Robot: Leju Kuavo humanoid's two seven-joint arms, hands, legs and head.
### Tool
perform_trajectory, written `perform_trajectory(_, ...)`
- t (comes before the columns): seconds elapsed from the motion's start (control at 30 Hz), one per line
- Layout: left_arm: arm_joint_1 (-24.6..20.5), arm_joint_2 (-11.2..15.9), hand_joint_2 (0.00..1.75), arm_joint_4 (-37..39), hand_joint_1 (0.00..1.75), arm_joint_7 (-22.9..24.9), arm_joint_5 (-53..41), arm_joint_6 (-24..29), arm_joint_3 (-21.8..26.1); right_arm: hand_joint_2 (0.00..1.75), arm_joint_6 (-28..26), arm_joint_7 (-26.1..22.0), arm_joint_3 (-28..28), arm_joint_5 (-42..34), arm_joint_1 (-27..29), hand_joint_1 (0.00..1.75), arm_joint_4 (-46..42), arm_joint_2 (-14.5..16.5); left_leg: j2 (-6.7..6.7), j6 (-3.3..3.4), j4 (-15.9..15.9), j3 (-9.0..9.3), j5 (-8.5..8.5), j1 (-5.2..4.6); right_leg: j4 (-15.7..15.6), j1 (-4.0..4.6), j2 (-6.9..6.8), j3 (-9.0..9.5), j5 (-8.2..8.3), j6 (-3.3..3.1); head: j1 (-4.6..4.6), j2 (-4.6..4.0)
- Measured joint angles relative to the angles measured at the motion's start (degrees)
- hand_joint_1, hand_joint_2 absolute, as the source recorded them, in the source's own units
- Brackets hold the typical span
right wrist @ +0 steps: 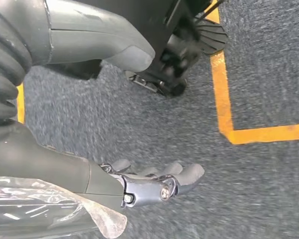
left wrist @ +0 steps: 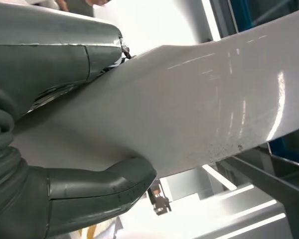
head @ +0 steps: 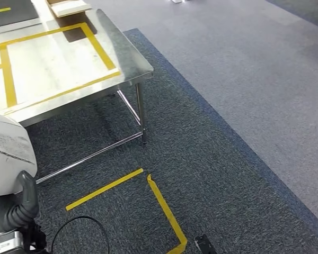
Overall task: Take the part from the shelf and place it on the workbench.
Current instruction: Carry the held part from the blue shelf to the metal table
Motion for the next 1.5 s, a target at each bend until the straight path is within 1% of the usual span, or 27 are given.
perform_trajectory(0.07,-0.03,0.01,1.75,0.11,1.75,0.19,0.00,-0.13,0.01,1.75,-0.01,0.00,-0.01,-0.11,0.26,0.00,0.00,-0.03,-1.56,0.25,0.01,0.00,-0.05,0.03,7.23,-0.01,1.80,-4.13,-2.46,0.09,0.19,0.00)
perform_trajectory(0.1,0.02,0.02,1.75,0.19,1.75,0.20,0.00,-0.15,0.01,1.75,-0.01,0.01,-0.01,-0.18,0.42,0.00,0.00,-0.05,-2.43,0.27,0.03,0.05,-0.08,0.02,9.02,0.00,2.06,-5.52,-2.30,0.08,0.19,0.00)
perform_trajectory(0.13,0.06,0.02,1.75,0.25,1.75,0.20,0.00,-0.15,0.01,1.75,-0.01,0.01,-0.01,-0.23,0.53,0.00,0.00,-0.06,-3.33,0.27,0.06,0.13,-0.12,0.02,8.74,0.01,2.20,-5.98,-1.03,0.03,0.19,0.00)
perform_trajectory(0.17,0.08,0.01,1.75,0.30,1.75,0.20,0.00,-0.15,0.01,1.75,-0.01,-0.01,-0.01,-0.27,0.58,0.00,0.00,-0.06,-4.24,0.20,0.09,0.25,-0.18,0.03,6.28,-0.01,2.48,-5.38,1.24,-0.07,0.20,0.00)
perform_trajectory(0.23,0.06,-0.01,1.75,0.34,1.75,0.20,-0.01,-0.09,0.02,1.75,-0.04,-0.07,0.00,-0.36,0.57,0.00,0.02,-0.07,-5.79,-0.11,0.28,0.35,-0.36,0.02,-1.18,-0.23,4.99,-2.69,5.54,-0.37,0.17,0.00)
perform_trajectory(0.3,0.06,-0.04,1.75,0.36,1.75,0.20,-0.03,0.01,0.03,1.75,-0.11,-0.14,-0.01,-0.44,0.52,0.00,0.05,-0.08,-7.14,-0.70,0.50,0.00,-0.37,0.15,-5.44,-0.40,7.45,-0.67,6.75,-0.66,0.13,0.00)
perform_trajectory(0.37,0.22,-0.04,1.75,0.37,1.75,0.20,-0.05,0.06,0.05,1.75,-0.24,-0.18,-0.02,-0.46,0.47,0.00,0.07,-0.07,-8.52,-1.50,0.40,-0.42,-0.07,0.43,-6.04,-0.31,7.04,-0.05,6.54,-1.07,0.10,0.00)
perform_trajectory(0.4,0.35,-0.04,1.75,0.37,1.75,0.20,-0.06,0.09,0.08,1.75,-0.29,-0.19,-0.02,-0.45,0.46,0.00,0.07,-0.04,-8.40,-1.88,0.48,-0.55,-0.10,0.45,-6.26,-0.34,6.31,0.10,6.65,-1.34,0.09,0.00)
perform_trajectory(0.43,0.38,-0.04,1.75,0.37,1.75,0.19,-0.07,0.13,0.11,1.75,-0.36,-0.20,-0.02,-0.46,0.47,0.00,0.07,-0.01,-7.39,-2.21,1.21,-0.89,-0.57,0.37,-6.50,-0.43,5.51,0.31,6.73,-1.68,-0.11,0.00)
perform_trajectory(0.53,0.16,-0.07,1.75,0.38,1.75,0.16,-0.06,0.20,0.15,1.75,-0.43,-0.25,-0.03,-0.55,0.68,0.00,0.07,0.01,-2.31,-2.97,9.65,-4.74,-4.94,0.26,-6.87,-0.49,2.74,0.94,6.52,-2.45,-0.75,0.00)
perform_trajectory(0.6,0.22,-0.10,1.75,0.41,1.75,0.18,-0.05,0.20,0.14,1.75,-0.49,-0.33,-0.04,-0.64,0.93,0.00,0.07,-0.09,-1.16,-3.27,15.53,-7.55,-6.87,0.51,-6.84,-0.41,0.83,1.18,6.21,-2.56,-0.80,0.00)
perform_trajectory(0.63,0.27,-0.11,1.75,0.42,1.75,0.20,-0.04,0.19,0.14,1.75,-0.52,-0.42,-0.04,-0.67,0.99,0.00,0.07,-0.14,-0.92,-3.31,15.84,-7.67,-6.34,0.60,-6.83,-0.40,-0.06,1.33,6.05,-2.52,-0.80,0.00)
perform_trajectory(0.7,0.30,-0.11,1.75,0.44,1.75,0.24,-0.04,0.17,0.14,1.75,-0.56,-0.60,-0.04,-0.67,1.00,0.00,0.07,-0.17,0.06,-3.04,10.21,-4.71,-2.73,0.58,-6.83,-0.39,-1.61,1.87,5.66,-2.32,-0.81,0.00)
perform_trajectory(0.77,0.19,-0.13,1.75,0.44,1.75,0.24,-0.05,0.13,0.13,1.75,-0.59,-0.74,-0.04,-0.67,0.99,0.00,0.07,-0.17,2.36,-2.50,3.19,-1.06,-0.32,0.07,-6.79,-0.16,-2.88,2.36,5.14,-1.83,-0.83,0.00)
perform_trajectory(0.83,0.18,-0.14,1.75,0.44,1.75,0.24,-0.04,0.08,0.11,1.75,-0.61,-0.78,-0.04,-0.67,0.94,0.00,0.07,-0.17,3.33,-1.98,0.73,0.01,-0.37,-0.43,-6.83,0.13,-4.08,2.68,4.72,-1.20,-0.77,0.00)
perform_trajectory(0.9,0.38,-0.09,1.75,0.44,1.75,0.25,-0.04,0.04,0.11,1.75,-0.62,-0.79,-0.04,-0.68,0.78,0.00,0.07,-0.17,2.10,-1.35,0.32,-0.02,-0.29,-0.37,-7.01,0.11,-4.95,3.04,4.37,-0.56,-0.73,0.00)
perform_trajectory(0.97,0.44,-0.09,1.75,0.44,1.75,0.25,-0.04,0.03,0.13,1.75,-0.62,-0.84,-0.04,-0.74,0.66,0.00,0.07,-0.17,0.85,-0.64,-0.19,0.23,-0.06,-0.04,-5.21,-0.06,-2.76,2.36,2.85,-0.07,-0.54,0.00)
perform_trajectory(1.03,0.39,-0.14,1.75,0.45,1.75,0.25,-0.05,0.02,0.12,1.75,-0.62,-0.87,-0.04,-0.81,0.75,0.00,0.07,-0.20,-0.38,-0.18,-0.36,0.31,-0.02,0.15,1.19,-0.13,0.72,-0.80,-0.34,0.09,-0.20,0.00)
perform_trajectory(1.1,0.45,-0.14,1.75,0.47,1.75,0.28,-0.05,0.01,0.12,1.75,-0.62,-0.85,-0.04,-0.87,1.11,0.00,0.09,-0.28,-1.79,0.01,-0.31,0.32,-0.10,0.12,8.01,-0.09,1.98,-4.73,-2.34,0.11,-0.07,0.00)
perform_trajectory(1.13,0.52,-0.13,1.75,0.48,1.75,0.36,-0.05,-0.02,0.12,1.75,-0.64,-0.84,-0.05,-1.02,1.28,0.00,0.10,-0.33,-2.42,0.04,-0.28,0.39,-0.15,0.09,8.94,-0.06,2.14,-5.71,-1.75,0.08,-0.06,0.00)
perform_trajectory(1.17,0.63,-0.13,1.75,0.48,1.75,0.50,-0.04,-0.03,0.12,1.75,-0.73,-0.83,-0.10,-1.27,1.39,0.00,0.11,-0.36,-2.96,0.04,-0.23,0.50,-0.23,0.08,7.58,-0.04,2.20,-5.61,-0.01,0.01,-0.06,0.00)
perform_trajectory(1.23,0.94,-0.13,1.75,0.48,1.75,0.88,0.00,-0.07,0.12,1.75,-1.05,-0.80,-0.22,-1.76,1.32,0.00,0.13,-0.37,-3.71,-0.20,-0.06,0.78,-0.52,0.09,0.50,-0.04,2.47,-3.10,4.51,-0.20,-0.07,0.00)
perform_trajectory(1.27,1.08,-0.13,1.75,0.46,1.75,1.01,0.09,-0.08,0.12,1.75,-1.25,-0.77,-0.28,-1.88,1.24,0.00,0.14,-0.37,-3.98,-0.45,0.16,0.79,-0.71,0.02,-2.85,-0.04,2.76,-1.64,5.86,-0.36,-0.08,0.00)
perform_trajectory(1.33,1.27,-0.12,1.75,0.43,1.75,1.09,0.37,-0.14,0.12,1.75,-1.54,-0.72,-0.38,-1.91,1.17,0.00,0.15,-0.37,-4.25,-1.05,0.37,0.64,-0.85,-0.05,-5.83,0.10,3.27,-0.23,6.41,-0.78,-0.15,0.00)
perform_trajectory(1.4,1.33,-0.13,1.75,0.41,1.75,1.08,0.73,-0.21,0.12,1.75,-1.69,-0.67,-0.54,-1.96,1.26,0.00,0.15,-0.37,-4.39,-1.59,0.36,0.51,-0.84,0.04,-6.10,0.14,3.23,-0.12,6.56,-1.35,-0.15,0.00)
perform_trajectory(1.47,1.33,-0.13,1.75,0.40,1.75,1.08,0.96,-0.22,0.12,1.75,-1.80,-0.62,-0.69,-1.99,1.33,0.00,0.15,-0.35,-3.49,-2.17,1.85,-0.02,-1.94,0.07,-6.40,-0.07,2.93,0.15,6.68,-1.97,-0.38,0.00)
perform_trajectory(1.5,1.32,-0.13,1.75,0.40,1.75,1.08,1.02,-0.21,0.12,1.75,-1.85,-0.61,-0.73,-1.98,1.32,0.00,0.15,-0.33,-2.75,-2.49,4.25,-1.05,-3.28,0.11,-6.54,-0.20,2.69,0.34,6.66,-2.30,-0.54,0.00)
